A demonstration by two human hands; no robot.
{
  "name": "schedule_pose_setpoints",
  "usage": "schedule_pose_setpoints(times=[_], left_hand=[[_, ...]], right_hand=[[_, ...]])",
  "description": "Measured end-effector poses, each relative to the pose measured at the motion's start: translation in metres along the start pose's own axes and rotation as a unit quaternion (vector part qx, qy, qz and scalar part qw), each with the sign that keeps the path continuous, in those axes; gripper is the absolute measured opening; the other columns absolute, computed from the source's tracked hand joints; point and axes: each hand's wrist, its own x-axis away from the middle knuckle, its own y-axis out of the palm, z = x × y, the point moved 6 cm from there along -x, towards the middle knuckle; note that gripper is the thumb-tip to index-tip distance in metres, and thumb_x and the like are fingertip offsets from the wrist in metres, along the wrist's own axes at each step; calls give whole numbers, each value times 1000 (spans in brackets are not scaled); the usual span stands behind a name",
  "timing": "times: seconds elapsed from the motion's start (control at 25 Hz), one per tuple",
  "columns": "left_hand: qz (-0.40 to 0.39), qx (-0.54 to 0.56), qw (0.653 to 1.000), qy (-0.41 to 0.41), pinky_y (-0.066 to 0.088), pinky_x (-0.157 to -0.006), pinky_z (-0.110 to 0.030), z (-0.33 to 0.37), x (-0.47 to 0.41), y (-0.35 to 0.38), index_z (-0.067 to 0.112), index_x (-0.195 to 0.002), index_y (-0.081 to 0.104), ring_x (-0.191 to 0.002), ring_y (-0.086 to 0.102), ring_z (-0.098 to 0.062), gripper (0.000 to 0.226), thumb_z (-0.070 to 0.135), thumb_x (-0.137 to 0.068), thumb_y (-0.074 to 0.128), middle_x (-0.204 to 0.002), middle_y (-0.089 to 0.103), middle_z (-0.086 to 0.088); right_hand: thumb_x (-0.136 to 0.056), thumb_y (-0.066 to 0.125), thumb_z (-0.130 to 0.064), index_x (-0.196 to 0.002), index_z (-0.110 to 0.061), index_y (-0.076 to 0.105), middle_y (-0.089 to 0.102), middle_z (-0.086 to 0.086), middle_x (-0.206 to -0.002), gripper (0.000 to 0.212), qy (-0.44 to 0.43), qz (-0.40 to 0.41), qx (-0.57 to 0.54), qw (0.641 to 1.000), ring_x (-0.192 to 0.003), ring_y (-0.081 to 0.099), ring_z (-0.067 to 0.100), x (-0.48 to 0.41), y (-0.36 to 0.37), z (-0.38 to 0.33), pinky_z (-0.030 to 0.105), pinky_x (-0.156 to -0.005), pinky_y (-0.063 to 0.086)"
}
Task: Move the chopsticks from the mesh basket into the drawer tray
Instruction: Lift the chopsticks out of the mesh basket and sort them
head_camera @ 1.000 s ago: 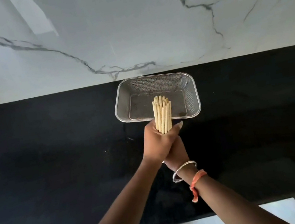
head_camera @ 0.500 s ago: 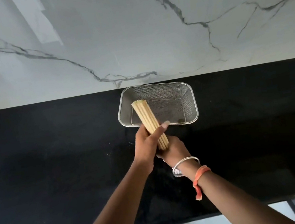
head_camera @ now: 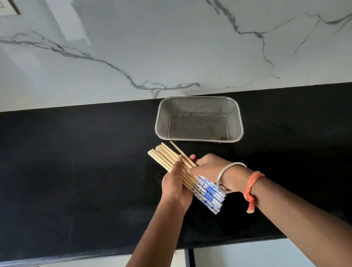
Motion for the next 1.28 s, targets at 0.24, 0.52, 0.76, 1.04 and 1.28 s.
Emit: schedule_pose_setpoints(times=[0.24, 0.52, 0.76, 1.04, 1.28], left_hand=[[-29, 15, 999, -15, 58, -95, -58, 11, 13, 2, -5, -140, 55, -124, 65, -41, 46, 23, -104, 58, -136, 64, -29], [-32, -51, 998, 5, 62, -57, -44, 19, 36, 5, -8, -115, 63, -63, 68, -33, 35, 24, -105, 57, -81, 71, -21], [30, 39, 998, 32, 62, -81, -53, 30, 34, -21, 4, -110, 63, -92, 76, -29, 15, 16, -106, 54, -99, 76, -15], [85, 24, 994, 63, 62, -69, -40, 42, 31, -39, 7, -114, 60, -57, 59, -14, 13, 11, -101, 62, -68, 60, -5], [75, -9, 994, 77, 62, -69, -38, 45, 30, -49, 8, -114, 60, -61, 59, -15, 14, 11, -100, 64, -70, 61, -5]], right_hand=[[-78, 74, -17, -66, -6, 67, 64, 8, -65, 17, -31, -32, 64, 997, -65, 63, 22, 14, -16, -31, 35, -71, 58], [-84, 53, -4, -106, 6, 59, 58, 10, -66, 25, 15, -72, 65, 995, -47, 55, 18, 10, 7, -24, 29, -48, 49], [-85, 73, -22, -87, -13, 54, 41, -2, -52, 21, -41, 1, -104, 994, -38, 32, 11, 14, 0, -5, 22, -39, 27], [-77, 79, -10, -56, -17, 46, 38, 2, -42, 40, -191, 236, -348, 887, -38, 32, 18, 6, -32, 2, 29, -44, 32], [-77, 81, -11, -58, -18, 62, 58, 1, -51, 28, -163, 330, -332, 869, -45, 54, 13, -12, -3, 62, 32, -53, 46]])
